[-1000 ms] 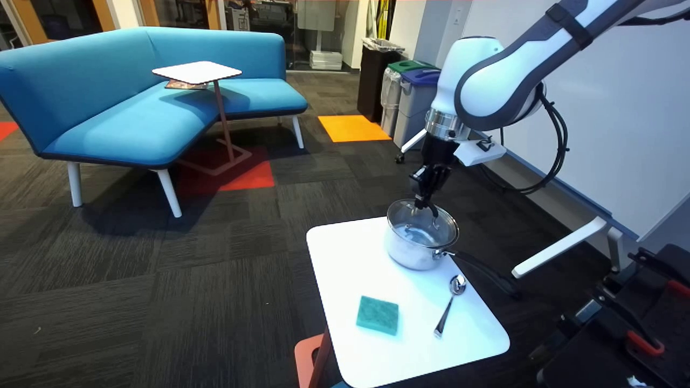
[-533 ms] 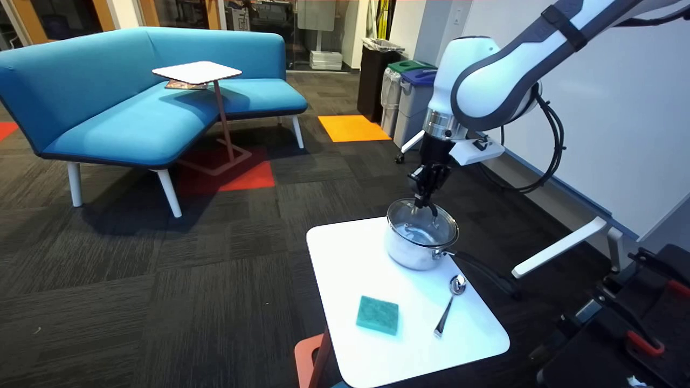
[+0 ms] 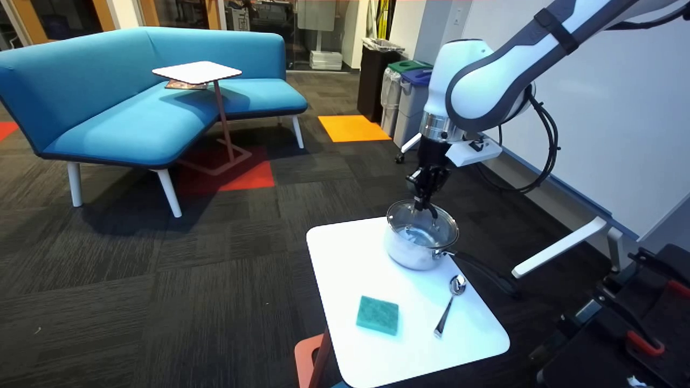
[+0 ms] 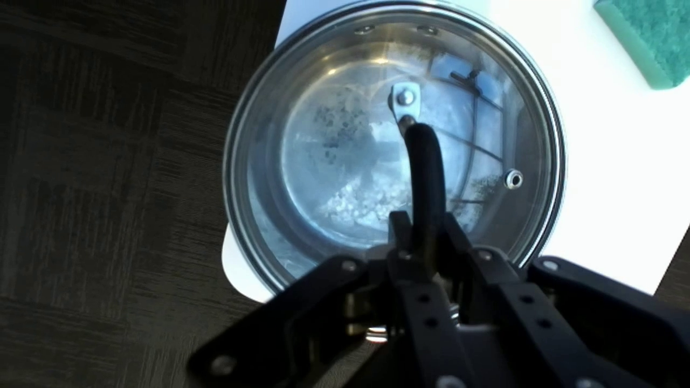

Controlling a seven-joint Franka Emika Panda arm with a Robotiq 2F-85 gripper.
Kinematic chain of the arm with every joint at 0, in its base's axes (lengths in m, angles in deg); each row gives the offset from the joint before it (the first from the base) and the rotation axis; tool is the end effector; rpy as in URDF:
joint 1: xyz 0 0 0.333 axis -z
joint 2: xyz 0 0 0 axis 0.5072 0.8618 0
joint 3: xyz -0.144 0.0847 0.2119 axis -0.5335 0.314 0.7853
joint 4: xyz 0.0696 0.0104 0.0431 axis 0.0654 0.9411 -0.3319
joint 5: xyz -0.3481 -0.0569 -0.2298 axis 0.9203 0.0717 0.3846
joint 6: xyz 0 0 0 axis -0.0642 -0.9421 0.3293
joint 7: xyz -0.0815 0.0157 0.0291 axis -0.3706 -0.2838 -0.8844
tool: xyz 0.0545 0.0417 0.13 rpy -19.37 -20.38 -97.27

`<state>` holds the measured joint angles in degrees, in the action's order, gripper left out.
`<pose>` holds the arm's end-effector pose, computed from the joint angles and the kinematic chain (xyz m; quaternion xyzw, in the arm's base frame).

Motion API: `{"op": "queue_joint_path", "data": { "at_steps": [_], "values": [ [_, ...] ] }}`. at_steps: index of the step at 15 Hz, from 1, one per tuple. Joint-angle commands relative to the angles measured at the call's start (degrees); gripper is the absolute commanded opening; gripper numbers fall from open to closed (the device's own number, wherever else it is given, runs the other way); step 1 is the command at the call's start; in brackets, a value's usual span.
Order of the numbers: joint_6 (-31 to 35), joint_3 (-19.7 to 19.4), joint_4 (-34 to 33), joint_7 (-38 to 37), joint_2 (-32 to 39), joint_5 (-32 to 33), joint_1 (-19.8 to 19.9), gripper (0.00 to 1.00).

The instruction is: Pick up the sponge from the pot and put it on the table, then pick up the lid and put it on the pot

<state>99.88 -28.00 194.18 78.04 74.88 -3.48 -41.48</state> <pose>0.5558 0.1592 0.0291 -0.9979 -0.0285 0.0508 0.0287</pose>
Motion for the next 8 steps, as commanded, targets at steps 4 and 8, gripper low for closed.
{"op": "queue_joint_path", "data": {
  "at_steps": [4, 8],
  "values": [
    [-2.27, -0.41, -2.67, -1.88, 0.78, 0.48, -0.91, 0.61],
    [-0.16, 0.31, 2.13, -0.63, -4.22, 0.07, -0.26, 0.91]
  ]
}}
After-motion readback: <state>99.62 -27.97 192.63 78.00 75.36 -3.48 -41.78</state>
